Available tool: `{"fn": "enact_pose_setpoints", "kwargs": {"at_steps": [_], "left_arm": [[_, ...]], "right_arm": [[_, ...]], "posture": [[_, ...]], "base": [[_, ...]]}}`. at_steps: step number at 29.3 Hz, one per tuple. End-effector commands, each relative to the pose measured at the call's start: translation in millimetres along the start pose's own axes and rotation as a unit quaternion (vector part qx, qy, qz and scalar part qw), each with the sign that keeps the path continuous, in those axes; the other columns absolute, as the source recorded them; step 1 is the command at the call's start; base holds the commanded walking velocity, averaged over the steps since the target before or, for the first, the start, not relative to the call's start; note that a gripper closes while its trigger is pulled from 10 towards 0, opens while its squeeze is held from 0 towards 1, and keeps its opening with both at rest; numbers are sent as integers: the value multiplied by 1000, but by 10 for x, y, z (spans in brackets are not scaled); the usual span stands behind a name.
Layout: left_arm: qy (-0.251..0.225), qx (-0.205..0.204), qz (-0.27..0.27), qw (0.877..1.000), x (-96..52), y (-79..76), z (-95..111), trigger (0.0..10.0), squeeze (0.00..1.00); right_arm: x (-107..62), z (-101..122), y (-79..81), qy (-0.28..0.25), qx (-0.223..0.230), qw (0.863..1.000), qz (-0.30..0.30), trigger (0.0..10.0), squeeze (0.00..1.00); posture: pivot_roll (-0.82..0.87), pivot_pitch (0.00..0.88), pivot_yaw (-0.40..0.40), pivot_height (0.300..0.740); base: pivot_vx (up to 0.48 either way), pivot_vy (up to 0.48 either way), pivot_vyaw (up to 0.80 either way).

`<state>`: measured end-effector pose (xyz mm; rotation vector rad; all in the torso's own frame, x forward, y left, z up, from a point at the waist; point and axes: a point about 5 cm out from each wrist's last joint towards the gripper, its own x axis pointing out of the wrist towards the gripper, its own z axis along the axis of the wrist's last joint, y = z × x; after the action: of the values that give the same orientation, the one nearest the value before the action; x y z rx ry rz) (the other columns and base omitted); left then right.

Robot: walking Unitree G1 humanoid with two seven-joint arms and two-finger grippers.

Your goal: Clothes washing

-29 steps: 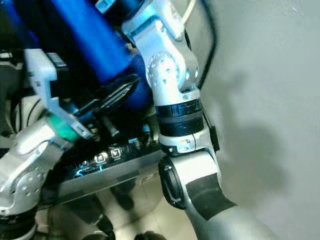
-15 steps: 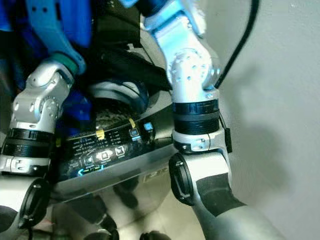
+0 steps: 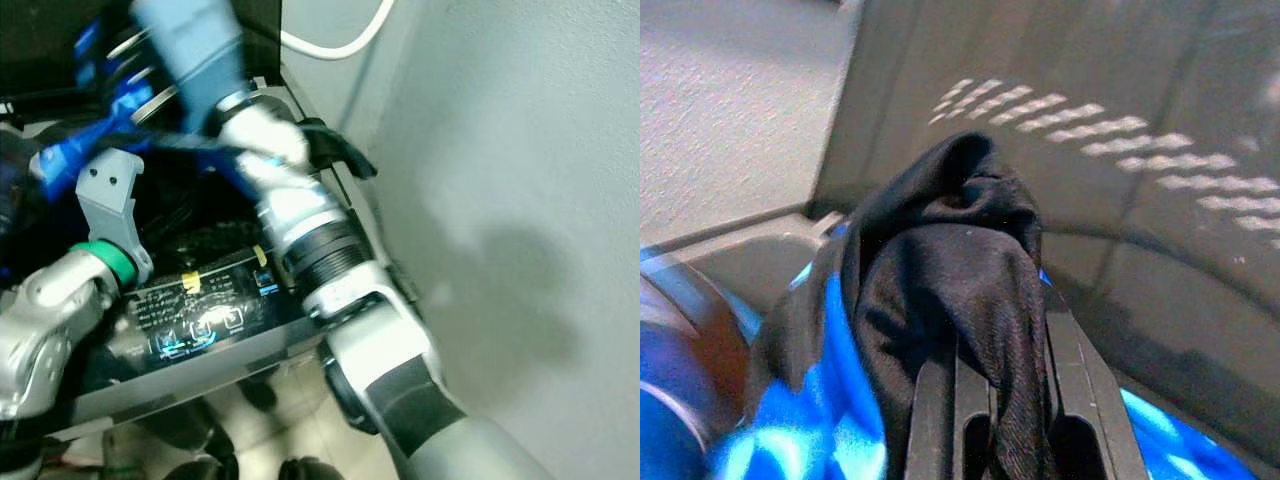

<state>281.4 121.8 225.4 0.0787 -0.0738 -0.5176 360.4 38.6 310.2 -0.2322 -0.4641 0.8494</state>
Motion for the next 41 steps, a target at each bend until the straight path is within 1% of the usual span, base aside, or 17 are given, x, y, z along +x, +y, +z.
{"fn": "enact_pose_setpoints", "kwargs": {"at_steps": [1,3,9,11,12,14,19,21,24,30,31,33,35,36,37,39,41], "left_arm": [[20,-9,-9,1000,-18,-53,-75,10000,0],[34,-20,-47,998,-136,-247,-129,10000,0],[24,-6,-56,998,-176,-285,-100,10000,0],[-23,64,-29,997,-201,-264,37,10000,0],[-23,64,-29,997,-201,-264,37,10000,0],[-64,114,26,991,-262,-223,182,10000,0],[-84,126,70,986,-329,-190,277,10000,0],[-84,126,70,986,-329,-190,277,10000,0],[-84,126,74,986,-347,-188,291,10000,0],[-82,126,74,986,-358,-188,290,10000,0],[-80,128,74,986,-367,-189,283,10000,0],[-80,128,74,986,-367,-189,283,10000,0],[-77,136,79,985,-380,-183,257,10000,0],[-77,136,79,985,-380,-183,257,10000,0],[-79,139,84,984,-372,-172,259,10000,0],[-79,139,84,984,-372,-172,259,10000,0],[-83,144,94,982,-355,-145,279,10000,0]], "right_arm": [[5,64,-32,-14,-3,1000,-5,10000,0],[25,90,-9,-33,9,999,4,10000,0],[23,80,-34,-35,0,999,1,10000,0],[-37,-4,-89,-11,-54,998,1,10000,0],[-37,-4,-89,-11,-54,998,1,10000,0],[-122,-158,-163,35,-117,993,-4,10000,1000],[-223,-292,-205,84,-207,974,37,10000,1000],[-223,-292,-205,84,-207,974,37,10000,1000],[-362,-385,-227,121,-268,947,128,10000,1000],[-482,-421,-268,136,-252,941,180,10000,1000],[-596,-426,-328,139,-221,942,212,10000,0],[-596,-426,-328,139,-221,942,212,10000,0],[-746,-209,-590,50,-77,984,153,10000,0],[-746,-209,-590,50,-77,984,153,10000,0],[-830,-92,-719,-11,-5,995,102,10000,0],[-830,-92,-719,-11,-5,995,102,10000,0],[-1024,13,-865,-86,93,991,41,10000,0]], "posture": [[94,59,7,740],[89,64,8,740],[88,66,9,740],[88,71,10,740],[88,71,10,740],[87,74,15,740],[89,78,19,740],[89,78,19,740],[89,80,21,740],[85,81,22,740],[87,80,21,740],[87,80,21,740],[93,83,22,740],[93,83,22,740],[94,83,23,740],[94,83,23,740],[97,84,28,740]], "base": [[0,0,0],[0,0,0],[0,0,0],[0,0,0],[0,0,0],[0,0,0],[0,0,0],[0,0,0],[0,0,0],[0,0,0],[0,0,0],[0,0,0],[0,0,0],[0,0,0],[0,0,0],[0,0,0],[0,0,0]]}}
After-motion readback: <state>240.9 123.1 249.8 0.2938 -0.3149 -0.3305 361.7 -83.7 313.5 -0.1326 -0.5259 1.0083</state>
